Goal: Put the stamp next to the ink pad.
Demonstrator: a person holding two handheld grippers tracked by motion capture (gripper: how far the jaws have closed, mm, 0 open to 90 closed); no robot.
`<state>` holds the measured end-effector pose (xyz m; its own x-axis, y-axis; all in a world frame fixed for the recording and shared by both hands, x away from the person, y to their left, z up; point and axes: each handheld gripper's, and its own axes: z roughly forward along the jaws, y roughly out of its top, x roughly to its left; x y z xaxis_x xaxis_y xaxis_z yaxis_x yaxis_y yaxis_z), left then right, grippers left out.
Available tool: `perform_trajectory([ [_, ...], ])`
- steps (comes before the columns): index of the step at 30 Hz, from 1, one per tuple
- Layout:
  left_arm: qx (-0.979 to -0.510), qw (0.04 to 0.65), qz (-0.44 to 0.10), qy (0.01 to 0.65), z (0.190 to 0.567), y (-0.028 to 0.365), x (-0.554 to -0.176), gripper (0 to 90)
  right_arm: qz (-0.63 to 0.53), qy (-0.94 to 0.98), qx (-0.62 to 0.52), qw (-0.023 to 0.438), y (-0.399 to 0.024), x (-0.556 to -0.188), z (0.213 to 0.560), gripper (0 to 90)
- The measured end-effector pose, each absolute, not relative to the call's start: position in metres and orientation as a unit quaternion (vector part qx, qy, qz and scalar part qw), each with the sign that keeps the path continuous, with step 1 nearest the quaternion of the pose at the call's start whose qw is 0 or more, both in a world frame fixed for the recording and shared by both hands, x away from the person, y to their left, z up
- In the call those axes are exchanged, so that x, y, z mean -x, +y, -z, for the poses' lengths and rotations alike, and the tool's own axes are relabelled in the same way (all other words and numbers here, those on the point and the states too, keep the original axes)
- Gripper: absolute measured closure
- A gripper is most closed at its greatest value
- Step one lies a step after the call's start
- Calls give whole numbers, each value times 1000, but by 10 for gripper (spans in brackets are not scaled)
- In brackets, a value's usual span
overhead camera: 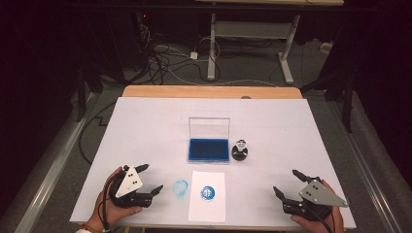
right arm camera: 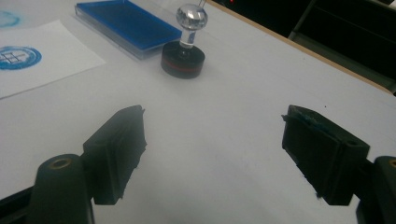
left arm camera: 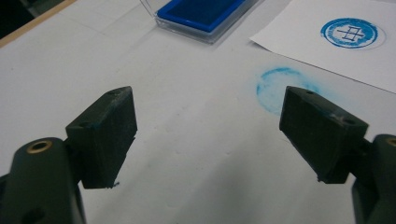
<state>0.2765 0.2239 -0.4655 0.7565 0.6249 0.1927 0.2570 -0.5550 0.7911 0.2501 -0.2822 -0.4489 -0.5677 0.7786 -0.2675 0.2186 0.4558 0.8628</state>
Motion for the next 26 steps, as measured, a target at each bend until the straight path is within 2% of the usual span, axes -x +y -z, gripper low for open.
perform_trajectory([
  [26,-846,394,-242,267,464,222,-279,185,-393,795,-314,338,-279,-254,453,213],
])
